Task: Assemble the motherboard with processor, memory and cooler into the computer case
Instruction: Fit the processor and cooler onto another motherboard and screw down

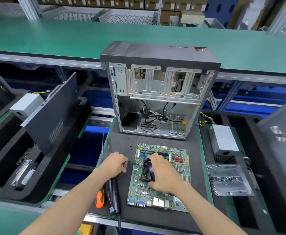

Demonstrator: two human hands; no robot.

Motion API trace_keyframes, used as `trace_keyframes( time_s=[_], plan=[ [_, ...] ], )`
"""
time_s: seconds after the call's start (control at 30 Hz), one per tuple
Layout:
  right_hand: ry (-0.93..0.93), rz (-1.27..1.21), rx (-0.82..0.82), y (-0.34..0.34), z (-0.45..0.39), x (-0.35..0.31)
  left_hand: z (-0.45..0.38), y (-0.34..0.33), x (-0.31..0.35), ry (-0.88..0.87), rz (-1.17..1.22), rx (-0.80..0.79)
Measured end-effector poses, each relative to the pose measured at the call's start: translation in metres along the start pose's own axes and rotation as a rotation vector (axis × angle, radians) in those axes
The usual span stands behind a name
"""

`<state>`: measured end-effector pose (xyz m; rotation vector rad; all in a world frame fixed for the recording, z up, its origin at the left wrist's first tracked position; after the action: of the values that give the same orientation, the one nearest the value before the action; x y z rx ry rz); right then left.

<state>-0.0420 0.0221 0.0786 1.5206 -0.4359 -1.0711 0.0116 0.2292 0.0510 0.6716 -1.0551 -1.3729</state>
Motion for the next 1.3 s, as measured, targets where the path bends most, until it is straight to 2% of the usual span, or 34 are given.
trace_keyframes(
  time_s=[0.2,0.37,0.53,0.6,0.67,0.7,0.73,0.8,0.83,0.87,0.93,1.03,1.2,1.23,1.3],
  plan=[
    [-0.004,-0.016,0.0,0.0,0.0,0.0,-0.006,0.005,0.002,0.062,0.169,0.213],
    [-0.001,-0.024,0.002,0.001,0.0,0.0,-0.016,-0.002,0.009,0.022,0.053,0.204],
    [0.004,-0.023,0.007,0.0,-0.001,0.0,-0.019,-0.013,0.008,-0.039,0.013,0.209],
    [0.004,-0.022,0.01,-0.001,-0.001,0.0,-0.017,-0.013,0.01,-0.017,0.071,0.253],
    [0.003,-0.023,0.008,0.0,-0.001,0.0,-0.014,-0.004,0.007,0.125,0.385,0.325],
    [0.002,-0.022,0.006,0.0,-0.001,0.0,-0.013,0.0,0.004,0.202,0.638,0.34],
    [0.002,-0.02,0.005,0.0,-0.001,0.0,-0.015,0.004,0.001,0.261,0.973,0.323],
    [0.002,-0.02,0.002,0.0,0.0,0.0,-0.018,0.008,0.003,0.293,1.687,0.187],
    [0.002,-0.021,-0.001,0.0,0.0,-0.001,-0.018,0.011,0.004,0.301,1.945,0.113],
    [0.001,-0.022,-0.002,0.0,0.0,-0.001,-0.018,0.013,0.004,0.298,2.111,0.047],
    [-0.003,-0.023,-0.004,0.0,-0.001,-0.001,-0.018,0.014,0.003,0.282,2.261,-0.034],
    [-0.002,-0.022,-0.006,0.001,-0.001,-0.001,-0.021,0.01,0.002,0.307,2.239,-0.085],
    [-0.001,-0.024,-0.001,0.001,-0.001,-0.001,-0.033,0.009,0.001,0.421,1.792,-0.022],
    [-0.002,-0.026,0.001,0.001,-0.001,-0.001,-0.035,0.009,0.0,0.412,1.803,-0.035],
    [-0.001,-0.026,0.002,0.001,-0.001,-0.001,-0.037,0.008,-0.001,0.344,1.974,-0.088]
  ],
)
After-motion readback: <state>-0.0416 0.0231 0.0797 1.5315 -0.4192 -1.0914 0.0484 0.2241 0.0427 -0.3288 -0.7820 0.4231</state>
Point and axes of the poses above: each hand's wrist, its own z-axis away from the middle knuckle, its own y-axis out of the back of the hand, x = y × z, the point moved 4 cm from there along -z, towards the middle knuckle, and after that the axes turned 9 degrees about y, right-handed, at the moved point
